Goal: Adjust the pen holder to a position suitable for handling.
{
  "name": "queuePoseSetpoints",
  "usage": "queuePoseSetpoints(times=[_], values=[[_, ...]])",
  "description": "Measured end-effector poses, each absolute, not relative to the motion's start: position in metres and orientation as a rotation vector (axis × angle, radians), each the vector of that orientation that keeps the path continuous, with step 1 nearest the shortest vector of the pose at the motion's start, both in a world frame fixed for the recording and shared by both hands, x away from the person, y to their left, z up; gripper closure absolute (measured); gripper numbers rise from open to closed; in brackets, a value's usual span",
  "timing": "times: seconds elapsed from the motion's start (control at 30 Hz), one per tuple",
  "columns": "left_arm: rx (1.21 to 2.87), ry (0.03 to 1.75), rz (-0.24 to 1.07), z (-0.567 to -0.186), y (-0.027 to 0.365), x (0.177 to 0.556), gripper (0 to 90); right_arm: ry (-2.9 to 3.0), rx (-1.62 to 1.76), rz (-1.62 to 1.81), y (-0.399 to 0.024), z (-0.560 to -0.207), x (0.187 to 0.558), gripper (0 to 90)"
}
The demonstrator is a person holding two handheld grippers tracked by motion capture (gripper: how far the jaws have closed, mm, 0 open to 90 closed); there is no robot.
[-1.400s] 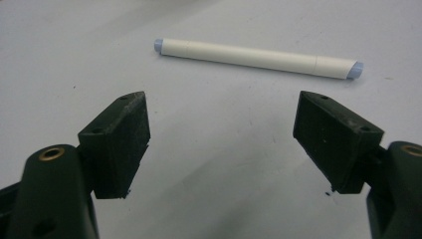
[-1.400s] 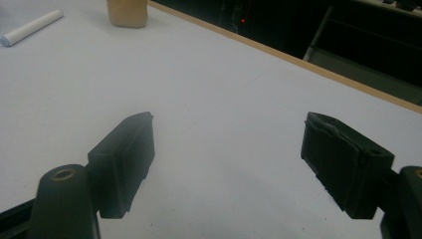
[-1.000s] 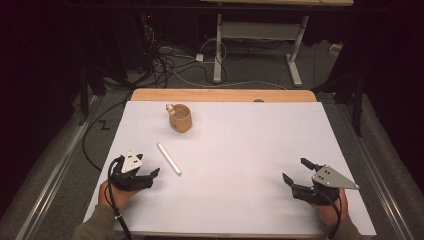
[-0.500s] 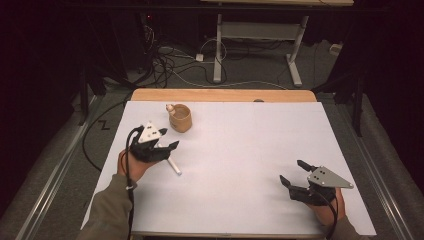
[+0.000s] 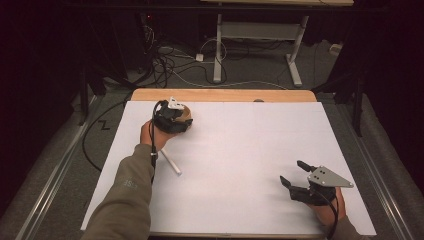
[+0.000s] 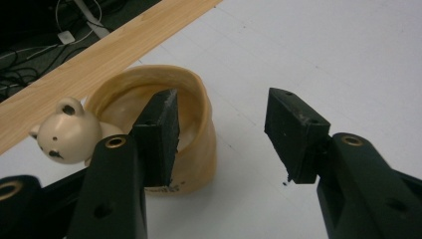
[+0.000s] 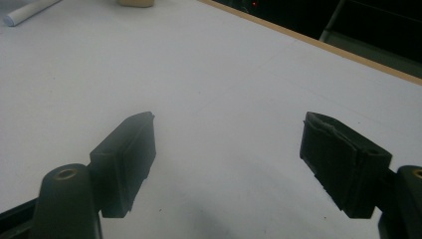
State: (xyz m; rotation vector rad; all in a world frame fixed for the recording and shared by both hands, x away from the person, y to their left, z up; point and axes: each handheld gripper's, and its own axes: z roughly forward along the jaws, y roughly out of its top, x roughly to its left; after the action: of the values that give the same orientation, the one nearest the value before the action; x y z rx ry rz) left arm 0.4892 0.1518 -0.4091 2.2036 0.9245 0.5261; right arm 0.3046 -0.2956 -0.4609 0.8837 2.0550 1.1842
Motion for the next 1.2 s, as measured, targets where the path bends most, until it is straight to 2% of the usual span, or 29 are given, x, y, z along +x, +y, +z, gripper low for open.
queuePoseSetpoints(times=[0.23,0.3,0.5,0.63,0.93,1.2], values=[[2.212,0.957,0.461,-0.423,0.157,0.506,54.9,2.066,0.881,1.19,-0.296,-0.461,0.305,23.1],[2.202,0.962,0.445,-0.424,0.159,0.509,61.3,2.072,0.879,1.191,-0.296,-0.462,0.305,23.5],[2.238,0.931,0.42,-0.43,0.156,0.519,67.2,2.095,0.88,1.188,-0.295,-0.464,0.306,24.7],[2.243,0.919,0.398,-0.434,0.153,0.523,75.0,2.111,0.879,1.183,-0.295,-0.464,0.307,24.9],[2.249,0.886,0.357,-0.431,0.15,0.522,77.3,2.119,0.882,1.2,-0.296,-0.465,0.308,25.1],[2.281,0.833,0.362,-0.429,0.116,0.507,78.0,2.118,0.877,1.2,-0.295,-0.464,0.307,25.3]])
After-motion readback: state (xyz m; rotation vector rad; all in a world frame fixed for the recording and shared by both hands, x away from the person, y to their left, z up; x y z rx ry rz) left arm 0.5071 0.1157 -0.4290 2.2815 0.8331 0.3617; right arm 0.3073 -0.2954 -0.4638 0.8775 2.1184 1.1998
